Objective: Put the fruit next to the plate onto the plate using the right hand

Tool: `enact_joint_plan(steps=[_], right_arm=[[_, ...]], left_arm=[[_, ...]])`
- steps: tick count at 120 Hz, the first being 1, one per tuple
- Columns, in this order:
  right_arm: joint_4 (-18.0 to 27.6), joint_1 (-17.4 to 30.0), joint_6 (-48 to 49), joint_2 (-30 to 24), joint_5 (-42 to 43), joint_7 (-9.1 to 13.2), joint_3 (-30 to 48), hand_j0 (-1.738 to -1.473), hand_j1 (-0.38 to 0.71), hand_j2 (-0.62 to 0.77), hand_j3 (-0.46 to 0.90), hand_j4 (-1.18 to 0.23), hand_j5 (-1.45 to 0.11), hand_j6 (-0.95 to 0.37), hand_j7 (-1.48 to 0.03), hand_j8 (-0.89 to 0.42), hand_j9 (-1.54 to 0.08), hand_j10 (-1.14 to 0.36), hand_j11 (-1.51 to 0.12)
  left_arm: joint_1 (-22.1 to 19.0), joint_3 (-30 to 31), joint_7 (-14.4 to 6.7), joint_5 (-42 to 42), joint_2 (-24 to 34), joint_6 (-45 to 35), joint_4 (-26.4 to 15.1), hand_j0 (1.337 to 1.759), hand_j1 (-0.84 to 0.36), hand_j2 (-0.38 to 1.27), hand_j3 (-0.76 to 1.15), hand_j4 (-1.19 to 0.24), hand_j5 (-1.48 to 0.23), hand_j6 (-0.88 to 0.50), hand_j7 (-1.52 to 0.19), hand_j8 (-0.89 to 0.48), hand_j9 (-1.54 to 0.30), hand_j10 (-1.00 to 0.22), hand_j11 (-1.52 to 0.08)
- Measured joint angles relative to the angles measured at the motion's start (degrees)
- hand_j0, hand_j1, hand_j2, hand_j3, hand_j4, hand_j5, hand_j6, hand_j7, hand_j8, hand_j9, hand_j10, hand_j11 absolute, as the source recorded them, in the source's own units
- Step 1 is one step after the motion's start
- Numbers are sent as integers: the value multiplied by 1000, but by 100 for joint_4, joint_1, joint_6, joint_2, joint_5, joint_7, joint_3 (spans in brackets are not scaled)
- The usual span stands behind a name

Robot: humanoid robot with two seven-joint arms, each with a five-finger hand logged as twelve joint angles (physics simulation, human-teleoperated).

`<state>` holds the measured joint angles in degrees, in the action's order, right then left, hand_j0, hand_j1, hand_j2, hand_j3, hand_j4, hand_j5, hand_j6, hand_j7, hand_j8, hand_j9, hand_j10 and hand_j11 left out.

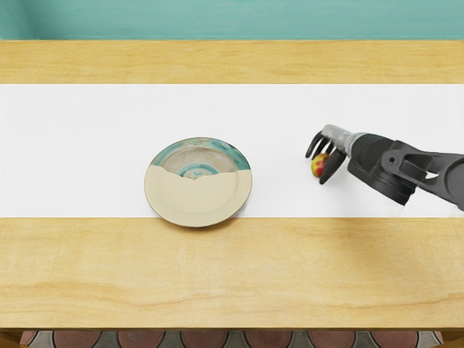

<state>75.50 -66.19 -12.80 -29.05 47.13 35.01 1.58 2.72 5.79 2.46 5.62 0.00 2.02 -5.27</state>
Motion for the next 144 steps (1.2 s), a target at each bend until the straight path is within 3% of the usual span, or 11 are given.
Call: enact_joint_plan(steps=[33, 66, 104, 144], right_arm=[[33, -275, 1640, -287, -700, 2, 743, -1655, 235, 301, 1, -682, -944, -545, -912, -428, -943, -604, -942], [36, -327, 2772, -235, -1276, 2, 1619, -1656, 264, 345, 0, -676, -955, -531, -912, -410, -945, -592, -939], [-27, -326, 2915, 631, -1366, 3, 2061, -1656, 306, 417, 0, -675, -963, -507, -915, -387, -945, -571, -933], [-512, -330, 2860, 1565, -1335, 2, 2077, -1657, 313, 432, 0, -679, -966, -503, -919, -386, -951, -560, -941]], left_arm=[[0, 0, -1, 0, 0, 0, 0, 1658, 73, 46, 0, -230, -299, -230, -299, -230, -299, -230, -299], [0, 0, 0, 0, 0, 0, 0, 1658, 74, 46, 0, -230, -299, -230, -299, -230, -299, -230, -299], [0, 0, -2, 0, 0, 0, 0, 1658, 74, 46, 0, -230, -299, -230, -299, -230, -299, -230, -299], [0, 0, -1, 0, 0, 0, 0, 1658, 74, 46, 0, -230, -299, -230, -299, -230, -299, -230, -299]])
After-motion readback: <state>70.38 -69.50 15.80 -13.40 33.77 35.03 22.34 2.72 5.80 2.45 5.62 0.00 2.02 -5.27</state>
